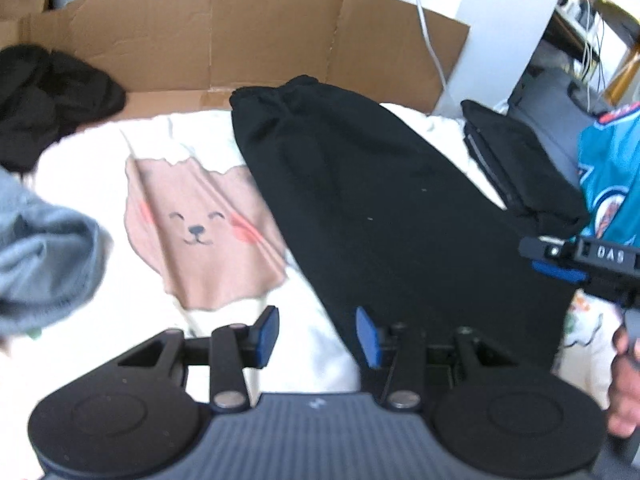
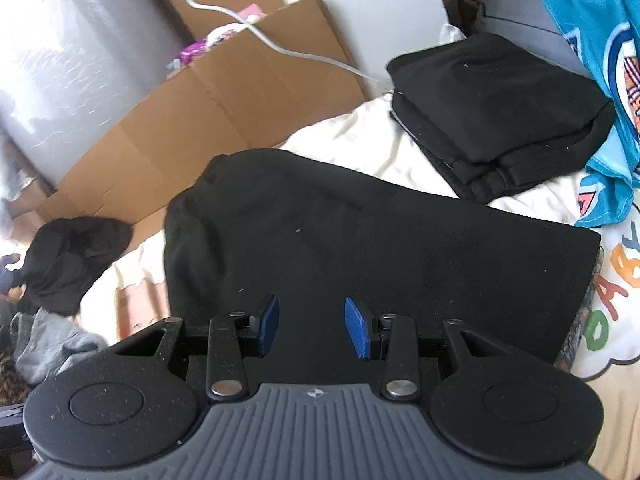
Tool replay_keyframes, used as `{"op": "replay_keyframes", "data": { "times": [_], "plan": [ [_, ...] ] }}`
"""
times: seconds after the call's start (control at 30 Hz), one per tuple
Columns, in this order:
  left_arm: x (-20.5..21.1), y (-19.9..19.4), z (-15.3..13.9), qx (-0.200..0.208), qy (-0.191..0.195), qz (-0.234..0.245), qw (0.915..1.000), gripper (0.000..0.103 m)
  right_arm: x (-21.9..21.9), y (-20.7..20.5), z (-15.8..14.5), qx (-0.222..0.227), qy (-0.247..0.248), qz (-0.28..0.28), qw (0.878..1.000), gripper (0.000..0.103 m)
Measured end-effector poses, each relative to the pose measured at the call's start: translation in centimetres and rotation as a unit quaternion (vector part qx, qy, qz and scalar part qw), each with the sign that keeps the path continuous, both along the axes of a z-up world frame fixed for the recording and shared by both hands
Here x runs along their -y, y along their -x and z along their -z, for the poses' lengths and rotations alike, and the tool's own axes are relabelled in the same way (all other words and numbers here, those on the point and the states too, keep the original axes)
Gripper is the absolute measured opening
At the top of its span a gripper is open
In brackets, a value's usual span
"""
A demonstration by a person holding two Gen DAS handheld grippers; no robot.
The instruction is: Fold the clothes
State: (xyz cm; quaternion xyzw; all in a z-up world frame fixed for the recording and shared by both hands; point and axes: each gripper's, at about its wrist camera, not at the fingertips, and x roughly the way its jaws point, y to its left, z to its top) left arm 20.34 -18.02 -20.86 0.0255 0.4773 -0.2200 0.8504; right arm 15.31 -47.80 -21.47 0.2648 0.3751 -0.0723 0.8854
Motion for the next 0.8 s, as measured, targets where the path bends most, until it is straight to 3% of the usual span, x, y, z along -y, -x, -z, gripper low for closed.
{"op": "replay_keyframes", "data": {
  "times": [0.23,0.43,0.63,0.8],
  "plan": [
    [1.0,2.9,0.0,-0.011,0.019,0.006,0.9997,0.049,0.8,2.9,-1.8,-0.025,0.002,-0.009,1.0,0.045],
    [0.7,4.4,2.5,-0.075,0.069,-0.025,0.9945,0.049,1.5,5.6,-2.5,-0.044,-0.002,-0.019,0.999,0.045],
    [0.0,5.4,3.7,-0.104,0.102,-0.029,0.9889,0.049,2.1,7.4,-2.2,-0.057,-0.034,-0.014,0.998,0.045],
    [-0.4,5.5,4.8,-0.13,0.124,-0.026,0.9834,0.048,1.6,8.1,-2.3,-0.063,-0.031,-0.023,0.997,0.045]
  ]
}}
